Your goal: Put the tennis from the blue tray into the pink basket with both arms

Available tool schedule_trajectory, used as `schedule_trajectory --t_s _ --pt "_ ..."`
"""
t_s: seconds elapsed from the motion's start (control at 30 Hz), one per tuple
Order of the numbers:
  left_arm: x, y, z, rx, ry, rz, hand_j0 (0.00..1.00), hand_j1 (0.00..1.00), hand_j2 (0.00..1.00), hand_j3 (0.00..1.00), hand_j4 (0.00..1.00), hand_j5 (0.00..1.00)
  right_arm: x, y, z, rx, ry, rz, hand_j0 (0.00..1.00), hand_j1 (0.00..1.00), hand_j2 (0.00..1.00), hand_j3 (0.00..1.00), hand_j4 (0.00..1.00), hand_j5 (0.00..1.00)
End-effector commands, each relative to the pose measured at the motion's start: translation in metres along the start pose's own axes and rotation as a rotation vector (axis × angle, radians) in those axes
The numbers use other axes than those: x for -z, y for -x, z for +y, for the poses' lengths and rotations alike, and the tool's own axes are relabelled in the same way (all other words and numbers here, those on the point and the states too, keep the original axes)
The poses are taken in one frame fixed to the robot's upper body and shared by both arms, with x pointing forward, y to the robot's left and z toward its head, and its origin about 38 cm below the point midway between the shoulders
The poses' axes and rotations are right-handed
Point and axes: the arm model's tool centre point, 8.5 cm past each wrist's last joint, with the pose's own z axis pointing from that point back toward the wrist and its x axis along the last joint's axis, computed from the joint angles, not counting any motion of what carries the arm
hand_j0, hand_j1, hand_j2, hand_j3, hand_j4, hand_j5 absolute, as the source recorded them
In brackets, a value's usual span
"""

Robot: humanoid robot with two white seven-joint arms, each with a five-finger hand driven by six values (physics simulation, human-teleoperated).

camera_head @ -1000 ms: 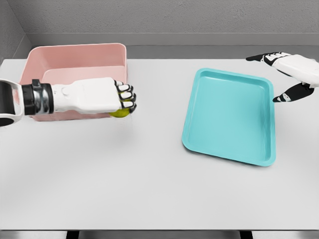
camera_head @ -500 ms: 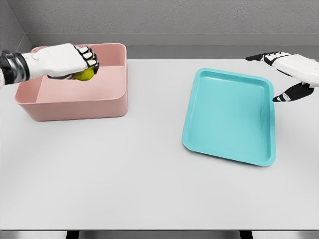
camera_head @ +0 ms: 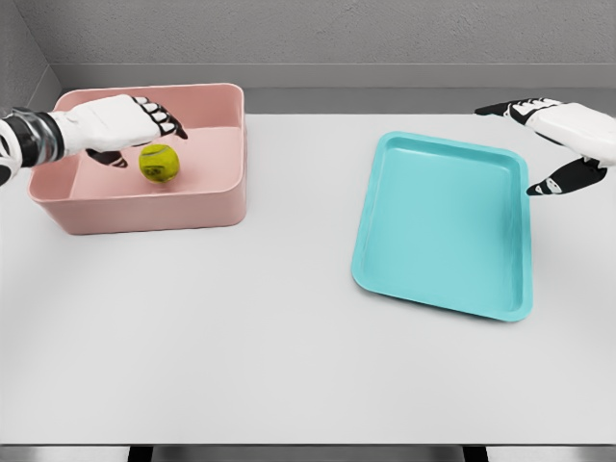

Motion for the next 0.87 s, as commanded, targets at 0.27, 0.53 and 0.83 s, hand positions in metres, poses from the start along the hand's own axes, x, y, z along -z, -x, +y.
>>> schedule_trajectory --t_s 0.27,0.53,0.83 --pt "-0.059 -0.024 0.038 -0.257 -0.282 -0.199 1.0 1.0 1.0 1.0 1.0 1.0 -0.001 0.006 0.001 0.013 0.001 0.013 1.0 1.0 1.0 1.0 1.0 1.0" --pt "-0.086 -0.05 0.045 -0.261 -0.3 -0.29 1.0 1.0 1.0 1.0 1.0 1.0 -0.001 0.006 0.001 0.013 0.001 0.013 1.0 1.0 1.0 1.0 1.0 1.0" --pt "-0.096 -0.049 0.028 -0.254 -0.239 -0.27 1.0 1.0 1.0 1.0 1.0 1.0 -0.001 0.006 0.001 0.013 0.001 0.013 1.0 1.0 1.0 1.0 1.0 1.0"
